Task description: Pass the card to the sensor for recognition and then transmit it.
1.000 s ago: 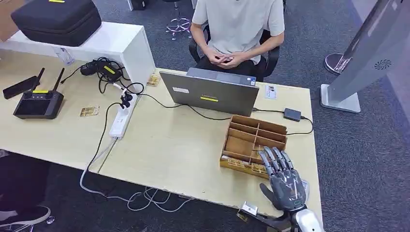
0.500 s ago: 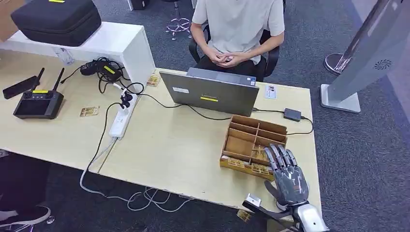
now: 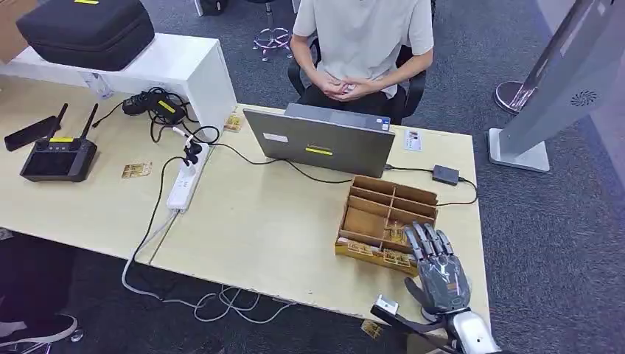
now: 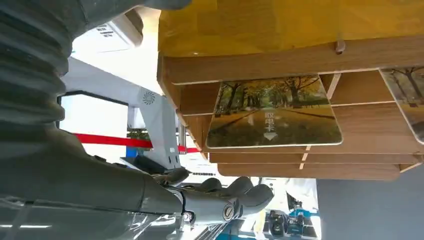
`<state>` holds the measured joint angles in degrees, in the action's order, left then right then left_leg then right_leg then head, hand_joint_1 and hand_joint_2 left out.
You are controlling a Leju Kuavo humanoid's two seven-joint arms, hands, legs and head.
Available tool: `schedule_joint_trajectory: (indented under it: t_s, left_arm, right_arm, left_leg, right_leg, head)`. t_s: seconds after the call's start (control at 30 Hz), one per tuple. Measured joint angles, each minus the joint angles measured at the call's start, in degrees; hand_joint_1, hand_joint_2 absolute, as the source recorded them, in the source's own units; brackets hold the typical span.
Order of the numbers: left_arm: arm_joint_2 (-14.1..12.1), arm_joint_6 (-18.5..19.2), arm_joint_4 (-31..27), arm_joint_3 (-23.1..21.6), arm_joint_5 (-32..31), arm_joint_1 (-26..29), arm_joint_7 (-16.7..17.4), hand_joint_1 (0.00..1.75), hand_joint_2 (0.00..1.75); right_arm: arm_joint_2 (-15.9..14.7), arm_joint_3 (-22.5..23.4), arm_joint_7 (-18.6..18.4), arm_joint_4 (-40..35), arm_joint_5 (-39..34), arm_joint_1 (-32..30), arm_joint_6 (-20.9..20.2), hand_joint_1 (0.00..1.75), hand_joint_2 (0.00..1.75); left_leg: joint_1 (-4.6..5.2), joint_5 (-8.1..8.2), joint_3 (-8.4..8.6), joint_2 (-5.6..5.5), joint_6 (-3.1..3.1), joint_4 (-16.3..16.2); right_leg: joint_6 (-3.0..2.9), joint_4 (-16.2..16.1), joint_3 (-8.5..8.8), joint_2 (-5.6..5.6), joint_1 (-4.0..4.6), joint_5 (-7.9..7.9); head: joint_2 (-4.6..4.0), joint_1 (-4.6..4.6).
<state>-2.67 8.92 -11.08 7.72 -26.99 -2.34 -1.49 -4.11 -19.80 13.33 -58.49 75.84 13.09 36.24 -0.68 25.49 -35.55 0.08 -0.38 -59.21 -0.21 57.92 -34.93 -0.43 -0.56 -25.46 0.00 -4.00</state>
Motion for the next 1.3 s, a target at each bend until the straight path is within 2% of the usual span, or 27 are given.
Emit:
schedule_joint_trajectory:
  t_s: [0.33, 1.0, 1.03, 1.3]
  left_arm:
    - [-0.02, 0.00, 0.00, 0.07, -0.09, 0.00, 0.02, 0.00, 1.75]
    - [-0.04, 0.00, 0.00, 1.12, -1.03, 0.04, 0.02, 0.00, 1.75]
    - [-0.04, 0.02, 0.00, 1.22, -1.12, 0.03, 0.02, 0.00, 1.75]
    - [-0.04, 0.15, 0.00, 1.40, -1.55, 0.03, 0.02, 0.00, 1.75]
  right_arm:
    - [0.46, 0.00, 0.07, -0.09, 0.24, -0.01, 0.00, 0.00, 1.75]
    - [0.96, -0.24, 0.52, -7.50, 0.39, -1.63, -2.03, 0.00, 1.75]
    - [1.01, -0.35, 0.52, -7.82, 0.31, -1.67, -2.27, 1.75, 1.75]
    - [1.03, -1.20, 1.09, -6.88, -0.83, -1.60, -5.86, 1.75, 1.75]
  left_leg:
    - [0.00, 0.00, 0.00, 0.00, 0.00, 0.00]
    - [0.00, 0.00, 0.00, 0.00, 0.00, 0.00]
    - [0.00, 0.01, 0.00, 0.00, 0.00, 0.00]
    - [0.00, 0.01, 0.00, 0.00, 0.00, 0.00]
  right_leg:
    - [0.00, 0.00, 0.00, 0.00, 0.00, 0.00]
    - [-0.02, 0.00, -0.01, 0.00, 0.00, -0.02]
    - [-0.02, 0.00, -0.01, 0.00, 0.00, -0.02]
    - [-0.04, 0.00, -0.01, 0.00, 0.00, -0.04]
  head:
    - [0.00, 0.00]
    - [0.00, 0.00]
    - [0.00, 0.00]
    - [0.00, 0.00]
